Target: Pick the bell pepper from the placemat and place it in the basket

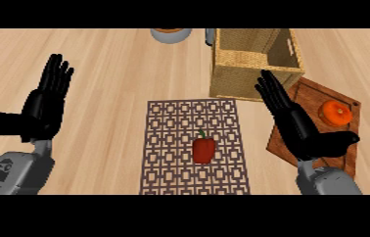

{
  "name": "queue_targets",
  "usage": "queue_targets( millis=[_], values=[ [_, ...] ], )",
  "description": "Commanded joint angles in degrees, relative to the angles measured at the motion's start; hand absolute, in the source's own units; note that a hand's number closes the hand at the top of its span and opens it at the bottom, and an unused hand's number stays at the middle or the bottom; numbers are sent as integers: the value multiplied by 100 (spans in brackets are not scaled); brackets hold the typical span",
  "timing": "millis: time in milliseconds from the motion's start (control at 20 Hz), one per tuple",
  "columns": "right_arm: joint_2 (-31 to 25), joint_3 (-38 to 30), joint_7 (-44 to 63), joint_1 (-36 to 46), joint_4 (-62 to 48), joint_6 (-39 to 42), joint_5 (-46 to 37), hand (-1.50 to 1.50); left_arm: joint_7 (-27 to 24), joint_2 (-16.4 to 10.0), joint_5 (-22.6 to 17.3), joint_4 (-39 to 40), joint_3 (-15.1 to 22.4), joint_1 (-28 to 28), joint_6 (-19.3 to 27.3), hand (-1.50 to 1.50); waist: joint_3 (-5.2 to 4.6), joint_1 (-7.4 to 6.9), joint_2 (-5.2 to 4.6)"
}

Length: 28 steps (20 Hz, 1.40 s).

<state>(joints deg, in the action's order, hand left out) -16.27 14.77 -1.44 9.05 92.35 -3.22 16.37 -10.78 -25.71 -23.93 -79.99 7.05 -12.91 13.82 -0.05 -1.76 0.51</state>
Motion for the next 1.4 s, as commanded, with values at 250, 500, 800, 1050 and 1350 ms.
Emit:
queue_targets(
  millis=[250,500,800,1050,1350],
  values=[
    [544,492,158,271,-122,-1460,-1682,150,342,-634,772,-541,653,-85,-716,0,4,149,-30],
    [1580,2286,-959,533,-976,-2137,-3207,-150,440,-470,738,-542,936,-24,-953,0,3,-22,-64],
    [1616,2857,921,614,-1430,-4032,-4955,-150,486,-279,839,-438,959,-2,-759,0,-24,211,-7],
    [1378,2268,2694,1249,-1566,-3621,-6622,-150,596,-467,781,-420,823,154,-802,0,-55,413,93],
    [992,2462,4418,1622,-1333,-1206,-7246,-150,697,-503,760,-669,793,204,-760,0,-57,427,163]
  ],
)
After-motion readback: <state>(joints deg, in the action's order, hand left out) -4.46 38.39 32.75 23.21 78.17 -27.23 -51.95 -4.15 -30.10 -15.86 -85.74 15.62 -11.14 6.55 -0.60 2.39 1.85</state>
